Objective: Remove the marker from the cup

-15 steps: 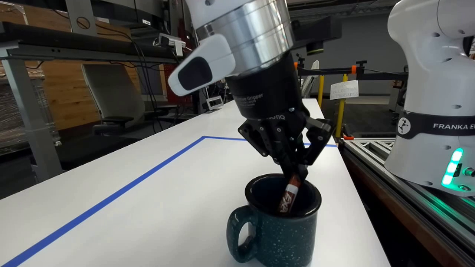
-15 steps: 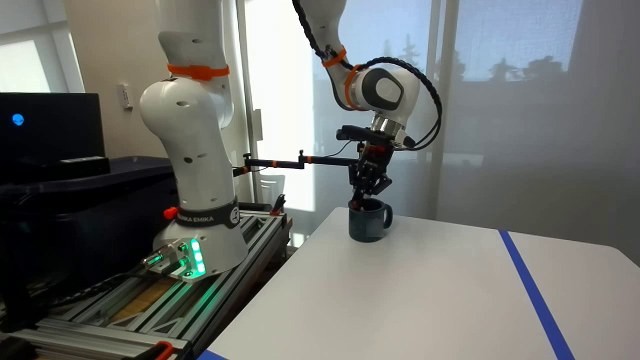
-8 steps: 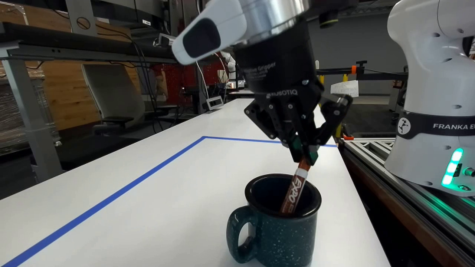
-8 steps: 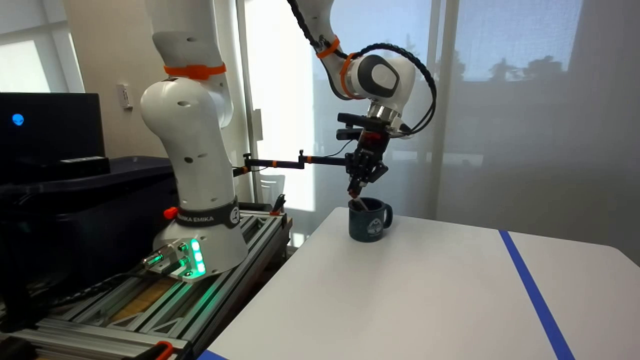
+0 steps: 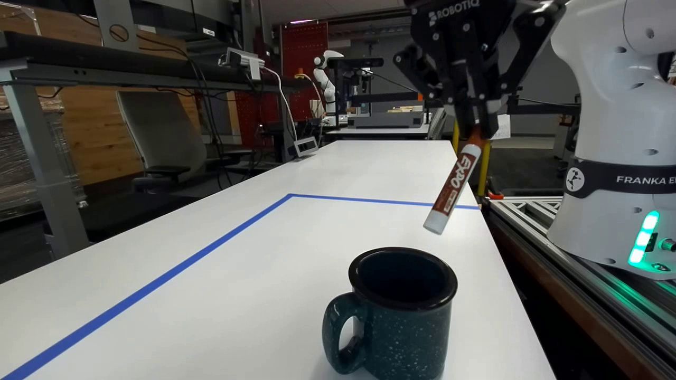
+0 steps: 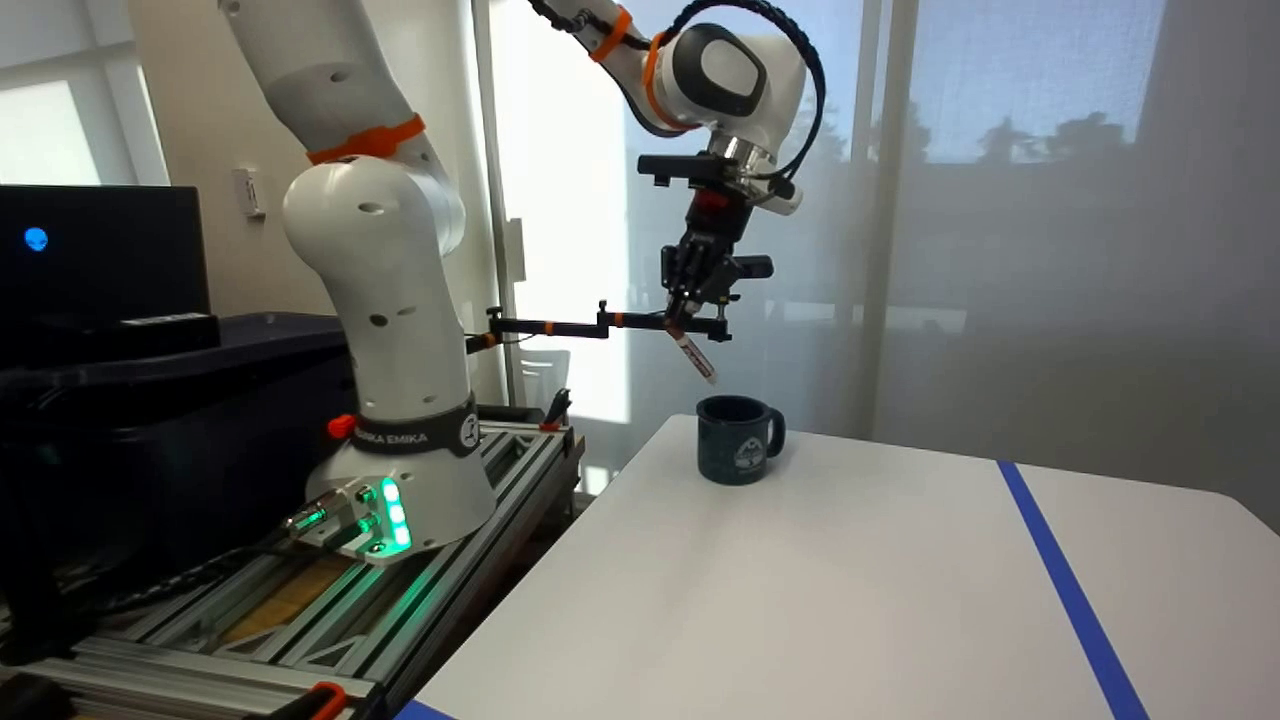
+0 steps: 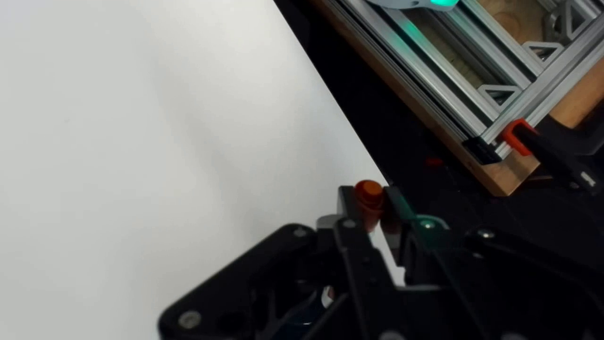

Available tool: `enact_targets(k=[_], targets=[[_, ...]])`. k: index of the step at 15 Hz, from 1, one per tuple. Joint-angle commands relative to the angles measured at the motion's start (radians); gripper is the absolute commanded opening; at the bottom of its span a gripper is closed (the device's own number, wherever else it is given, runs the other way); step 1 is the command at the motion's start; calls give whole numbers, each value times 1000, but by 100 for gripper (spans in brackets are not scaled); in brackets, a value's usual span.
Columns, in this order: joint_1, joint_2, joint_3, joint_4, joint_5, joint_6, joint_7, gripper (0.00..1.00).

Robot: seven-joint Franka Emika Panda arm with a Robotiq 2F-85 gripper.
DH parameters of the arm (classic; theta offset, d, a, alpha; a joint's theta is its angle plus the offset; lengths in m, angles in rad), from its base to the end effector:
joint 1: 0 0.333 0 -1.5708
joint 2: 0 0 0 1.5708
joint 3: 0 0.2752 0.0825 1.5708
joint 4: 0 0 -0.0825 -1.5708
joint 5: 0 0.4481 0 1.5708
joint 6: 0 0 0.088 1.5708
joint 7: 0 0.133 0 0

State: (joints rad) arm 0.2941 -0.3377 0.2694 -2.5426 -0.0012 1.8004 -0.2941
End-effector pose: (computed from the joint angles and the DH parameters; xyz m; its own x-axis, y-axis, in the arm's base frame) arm 0.3654 0.2157 0.2596 0.6137 0.6742 -0.4110 0.7296 -0.6832 -0.0313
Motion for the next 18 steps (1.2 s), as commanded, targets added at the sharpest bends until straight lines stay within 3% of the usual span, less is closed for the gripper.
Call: enact_targets(k=[1,4,11,18], targets=[[-9,-167,-36,-104,-12,-13,89,4],[-33,-194,-63,-154,-48,33,139,4],[-101,-59,-52,-205,-194,272,291,4],[-154,143,-60,-213,-304,619,379,4]])
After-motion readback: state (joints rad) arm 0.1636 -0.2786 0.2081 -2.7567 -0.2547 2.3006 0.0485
